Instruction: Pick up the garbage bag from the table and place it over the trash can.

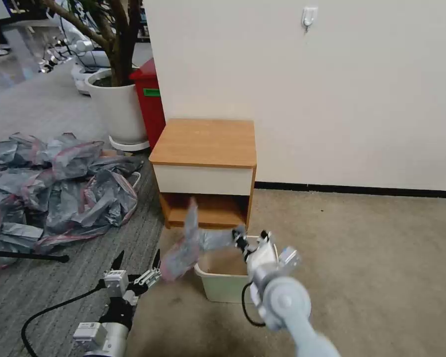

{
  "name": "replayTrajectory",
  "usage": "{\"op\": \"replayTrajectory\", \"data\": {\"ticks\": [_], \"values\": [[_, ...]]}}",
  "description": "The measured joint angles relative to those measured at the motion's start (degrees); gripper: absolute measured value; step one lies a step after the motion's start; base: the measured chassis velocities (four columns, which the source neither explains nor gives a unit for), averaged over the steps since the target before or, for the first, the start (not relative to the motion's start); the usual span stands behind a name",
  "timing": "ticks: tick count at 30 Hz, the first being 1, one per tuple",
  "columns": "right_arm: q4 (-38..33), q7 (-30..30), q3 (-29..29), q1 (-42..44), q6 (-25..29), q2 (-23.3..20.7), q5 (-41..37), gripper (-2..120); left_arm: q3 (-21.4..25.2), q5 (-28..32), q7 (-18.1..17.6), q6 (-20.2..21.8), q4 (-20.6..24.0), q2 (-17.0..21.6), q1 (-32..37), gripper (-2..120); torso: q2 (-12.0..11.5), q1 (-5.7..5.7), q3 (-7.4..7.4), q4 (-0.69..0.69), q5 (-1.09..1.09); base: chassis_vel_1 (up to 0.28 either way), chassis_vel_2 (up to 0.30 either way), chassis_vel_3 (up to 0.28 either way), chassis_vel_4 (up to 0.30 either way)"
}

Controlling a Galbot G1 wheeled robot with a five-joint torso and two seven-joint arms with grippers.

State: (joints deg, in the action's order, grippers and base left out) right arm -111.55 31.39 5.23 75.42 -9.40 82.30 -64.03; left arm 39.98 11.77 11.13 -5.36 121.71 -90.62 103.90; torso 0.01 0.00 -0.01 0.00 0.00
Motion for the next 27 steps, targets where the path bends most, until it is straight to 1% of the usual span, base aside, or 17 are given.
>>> {"op": "replayTrajectory", "data": {"ticks": [1, 4, 5, 7, 8, 10, 13, 14, 15, 16, 18, 20, 21, 24, 25, 26, 27], "values": [[0.0, 0.0, 0.0, 0.0, 0.0, 0.0, 0.0, 0, 0.0, 0.0, 0.0, 0.0, 0.0, 0.0, 0.0, 100, 0.0, 0.0, 0.0, 0.0, 0.0, 0.0, 0.0, 0.0, 0.0], [-0.72, -0.23, -1.05, 1.05, 0.63, -2.86, 2.57, 0, 0.08, 0.01, 0.01, -0.07, 0.0, 0.3, -0.01, 100, 0.0, 0.0, 0.0, 0.0, 0.0, 0.0, 0.0, 0.0, 0.0], [-0.72, -0.23, -1.05, 1.05, 0.63, -2.86, 2.57, 0, 0.08, 0.01, 0.01, -0.07, 0.0, 0.3, -0.01, 100, 0.0, 0.0, 0.0, 0.0, 0.0, 0.0, 0.0, 0.0, 0.0], [-0.78, -0.93, -1.94, 1.81, 1.54, -4.55, 5.47, 0, 0.05, 0.02, 0.02, -0.09, 0.0, 0.35, -0.13, 100, 0.0, 0.0, 0.0, 0.0, 0.0, 0.0, 0.0, 0.0, 0.0], [-0.78, -0.93, -1.94, 1.81, 1.54, -4.55, 5.47, 0, 0.05, 0.02, 0.02, -0.09, 0.0, 0.35, -0.13, 100, 0.0, 0.0, 0.0, 0.0, 0.0, 0.0, 0.0, 0.0, 0.0], [-0.78, -1.45, -2.82, 2.77, 2.15, -5.74, 7.99, 0, -0.09, 0.02, 0.02, -0.09, 0.0, 0.23, -0.22, 100, 0.0, 0.0, 0.0, 0.0, 0.0, 0.0, 0.0, 0.0, 0.0], [-0.78, -1.76, -3.32, 3.54, 2.39, -6.21, 10.03, 3, -0.18, -0.04, 0.04, -0.12, 0.0, 0.14, -0.25, 100, 0.0, 0.0, 0.0, 0.0, 0.0, 0.0, 0.0, 0.0, 0.0], [-0.8, -2.2, -3.72, 4.23, 2.55, -6.32, 11.82, 10, -0.3, -0.19, 0.06, -0.23, -0.02, 0.02, -0.24, 100, 0.0, 0.0, 0.0, 0.0, 0.0, 0.0, 0.0, 0.0, 0.0], [-0.9, -2.46, -3.93, 4.61, 2.71, -6.32, 13.06, 14, -0.34, -0.28, 0.09, -0.32, -0.06, -0.05, -0.2, 100, 0.0, 0.0, 0.0, 0.0, 0.0, 0.0, 0.0, 0.0, 0.0], [-0.9, -2.46, -3.93, 4.61, 2.71, -6.32, 13.06, 14, -0.34, -0.28, 0.09, -0.32, -0.06, -0.05, -0.2, 100, 0.0, 0.0, 0.0, 0.0, 0.0, 0.0, 0.0, 0.0, 0.0], [-1.07, -2.89, -4.22, 5.16, 3.0, -6.35, 14.63, 21, -0.41, -0.44, 0.12, -0.43, -0.12, -0.18, -0.12, 100, 0.0, 0.0, 0.0, 0.0, 0.0, 0.0, 0.0, 0.0, 0.0], [-1.35, -3.22, -4.32, 5.61, 3.17, -6.51, 16.03, 32, -0.51, -0.65, 0.19, -0.6, -0.14, -0.33, 0.08, 100, 0.0, 0.0, 0.0, 0.0, 0.0, 0.0, 0.0, 0.0, 0.0], [-1.35, -3.22, -4.32, 5.61, 3.17, -6.51, 16.03, 32, -0.51, -0.65, 0.19, -0.6, -0.14, -0.33, 0.08, 100, 0.0, 0.0, 0.0, 0.0, 0.0, 0.0, 0.0, 0.0, 0.0], [-1.64, -3.28, -4.19, 5.38, 3.19, -6.77, 16.61, 46, -0.63, -0.88, 0.24, -0.76, -0.16, -0.44, 0.22, 100, -0.01, 0.0, 0.01, 0.0, 0.0, 0.0, 0.0, 0.0, 0.0], [-1.64, -3.28, -4.19, 5.38, 3.19, -6.77, 16.61, 46, -0.63, -0.88, 0.24, -0.76, -0.16, -0.44, 0.22, 100, -0.01, 0.0, 0.01, 0.0, 0.0, 0.0, 0.0, 0.0, 0.0], [-1.83, -3.28, -4.15, 5.22, 3.15, -6.85, 16.67, 50, -0.69, -0.91, 0.26, -0.78, -0.16, -0.46, 0.23, 100, -0.01, 0.0, 0.01, 0.0, 0.0, 0.0, 0.0, 0.0, 0.0], [-2.2, -3.28, -4.14, 4.97, 3.03, -6.94, 16.7, 57, -0.75, -0.96, 0.27, -0.79, -0.17, -0.47, 0.23, 100, -0.01, 0.0, 0.01, 0.0, 0.0, 0.0, 0.0, 0.0, 0.0]]}}
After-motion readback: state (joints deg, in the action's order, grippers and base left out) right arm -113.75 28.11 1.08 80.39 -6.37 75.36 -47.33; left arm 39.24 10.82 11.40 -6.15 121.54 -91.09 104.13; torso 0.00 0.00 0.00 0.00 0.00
